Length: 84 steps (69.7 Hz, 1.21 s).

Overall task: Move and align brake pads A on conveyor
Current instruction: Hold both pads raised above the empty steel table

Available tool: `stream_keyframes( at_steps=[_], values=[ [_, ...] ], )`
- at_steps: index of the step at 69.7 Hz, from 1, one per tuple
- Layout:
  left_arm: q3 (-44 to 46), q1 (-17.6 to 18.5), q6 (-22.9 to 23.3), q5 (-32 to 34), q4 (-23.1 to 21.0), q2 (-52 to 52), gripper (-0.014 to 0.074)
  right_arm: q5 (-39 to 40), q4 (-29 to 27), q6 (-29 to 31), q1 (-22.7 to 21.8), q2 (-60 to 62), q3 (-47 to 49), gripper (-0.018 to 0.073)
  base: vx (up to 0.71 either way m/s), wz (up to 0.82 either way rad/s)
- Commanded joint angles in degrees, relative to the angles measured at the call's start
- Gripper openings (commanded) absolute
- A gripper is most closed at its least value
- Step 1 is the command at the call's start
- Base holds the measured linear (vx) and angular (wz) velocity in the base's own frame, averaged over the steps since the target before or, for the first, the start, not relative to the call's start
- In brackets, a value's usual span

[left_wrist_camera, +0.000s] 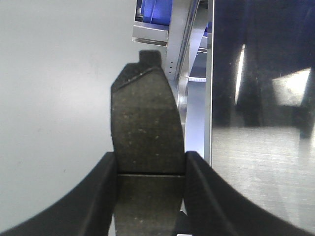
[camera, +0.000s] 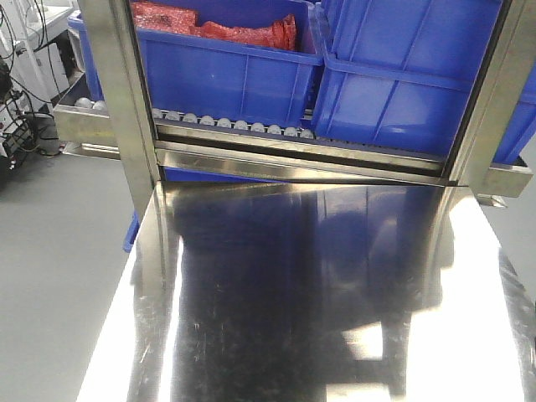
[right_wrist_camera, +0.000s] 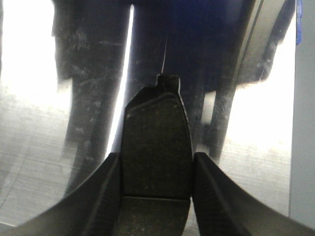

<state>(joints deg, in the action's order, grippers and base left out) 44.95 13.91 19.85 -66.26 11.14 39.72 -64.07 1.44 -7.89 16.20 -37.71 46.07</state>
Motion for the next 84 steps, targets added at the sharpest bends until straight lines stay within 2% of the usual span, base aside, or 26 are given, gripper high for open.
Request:
stream_keyframes(
  at_steps=[1, 84],
  values=[
    [1.61, -0.1, 0.11, 3.36, 0.73, -0.22, -0.0006, 3.23, 0.29, 1.78, -0.11, 0.46, 1.53, -0.0008, 0.0, 0.0],
    [1.61, -0.1, 0.11, 3.36, 0.73, -0.22, -0.0006, 3.27, 0.3, 2.04, -0.11, 0.65, 1.53, -0.0007, 0.0, 0.0]
  ],
)
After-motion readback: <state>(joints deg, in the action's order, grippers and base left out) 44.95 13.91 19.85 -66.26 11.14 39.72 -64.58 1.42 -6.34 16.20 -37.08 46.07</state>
